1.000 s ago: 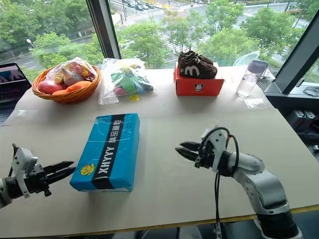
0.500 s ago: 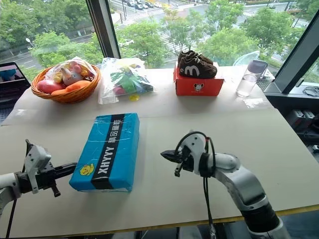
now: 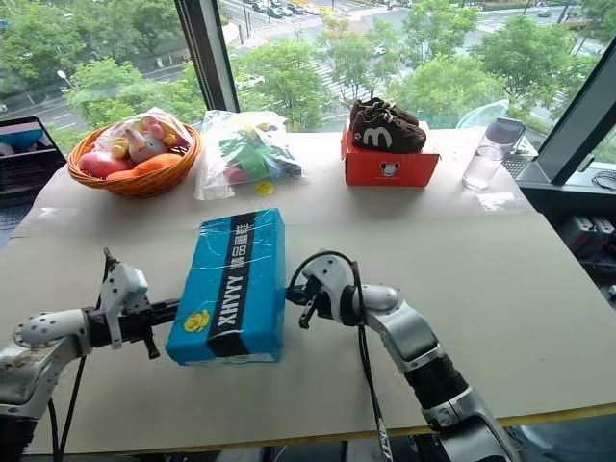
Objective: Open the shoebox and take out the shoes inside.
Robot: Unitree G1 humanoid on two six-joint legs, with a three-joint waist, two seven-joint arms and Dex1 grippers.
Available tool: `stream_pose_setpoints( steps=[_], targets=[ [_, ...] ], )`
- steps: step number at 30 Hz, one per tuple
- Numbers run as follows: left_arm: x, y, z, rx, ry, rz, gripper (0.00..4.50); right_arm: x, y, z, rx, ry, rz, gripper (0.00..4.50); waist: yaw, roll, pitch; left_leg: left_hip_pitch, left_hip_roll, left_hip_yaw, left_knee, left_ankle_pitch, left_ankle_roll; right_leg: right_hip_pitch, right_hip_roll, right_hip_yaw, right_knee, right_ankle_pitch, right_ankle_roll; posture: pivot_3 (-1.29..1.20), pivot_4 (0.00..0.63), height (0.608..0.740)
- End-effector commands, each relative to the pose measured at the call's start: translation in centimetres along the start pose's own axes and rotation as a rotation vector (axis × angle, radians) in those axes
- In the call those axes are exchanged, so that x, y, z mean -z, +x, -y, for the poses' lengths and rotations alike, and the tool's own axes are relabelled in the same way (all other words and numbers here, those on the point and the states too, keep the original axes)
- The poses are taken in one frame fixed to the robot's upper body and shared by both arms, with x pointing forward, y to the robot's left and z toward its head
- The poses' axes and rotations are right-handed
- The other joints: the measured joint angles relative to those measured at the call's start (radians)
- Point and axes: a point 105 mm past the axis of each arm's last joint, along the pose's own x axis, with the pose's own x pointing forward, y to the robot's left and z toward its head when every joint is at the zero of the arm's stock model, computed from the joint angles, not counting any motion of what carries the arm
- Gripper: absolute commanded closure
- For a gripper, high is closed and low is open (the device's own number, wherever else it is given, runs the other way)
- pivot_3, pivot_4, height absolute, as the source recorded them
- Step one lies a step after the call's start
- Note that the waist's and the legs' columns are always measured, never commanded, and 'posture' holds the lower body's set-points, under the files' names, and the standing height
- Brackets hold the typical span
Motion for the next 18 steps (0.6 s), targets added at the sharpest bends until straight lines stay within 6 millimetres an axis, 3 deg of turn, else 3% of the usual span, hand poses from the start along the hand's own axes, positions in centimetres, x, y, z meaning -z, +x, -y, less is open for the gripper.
stream_pose_setpoints(
  steps=[1, 5, 10, 18],
  targets=[
    [-2.6, 2.6, 2.0, 0.107, 0.067, 0.084, 4.50, -0.2, -1.8, 1.2, 0.036, -0.029, 0.018, 4.48, 0.000, 0.000, 0.000, 0.000, 0.000, 0.000, 0.001, 0.000, 0.000, 0.000, 0.000, 0.000, 0.001, 0.000, 0.000, 0.00, 0.150, 0.740],
    [-2.9, 4.0, 2.4, 0.142, 0.071, 0.101, 4.50, 1.0, -3.4, 1.8, 0.065, -0.032, -0.028, 4.48, -0.004, 0.000, 0.000, 0.000, 0.000, 0.000, 0.006, -0.001, 0.002, 0.001, 0.000, 0.000, 0.003, 0.000, 0.000, 0.00, 0.150, 0.740],
    [-2.8, 4.6, 1.5, 0.126, 0.101, 0.092, 4.50, 1.5, -4.4, 1.7, 0.077, -0.021, -0.042, 4.48, -0.013, 0.000, 0.000, 0.001, -0.001, 0.000, 0.008, -0.001, 0.002, 0.000, 0.001, 0.003, 0.009, 0.000, 0.000, 0.00, 0.150, 0.740],
    [-3.0, 3.4, 1.1, 0.086, 0.116, 0.123, 4.50, 1.7, -4.5, 1.8, 0.089, -0.017, -0.046, 4.48, -0.015, 0.000, 0.000, 0.002, 0.000, 0.000, 0.013, -0.001, 0.002, 0.001, 0.003, 0.007, 0.013, 0.000, 0.000, 0.00, 0.150, 0.740]
  ],
)
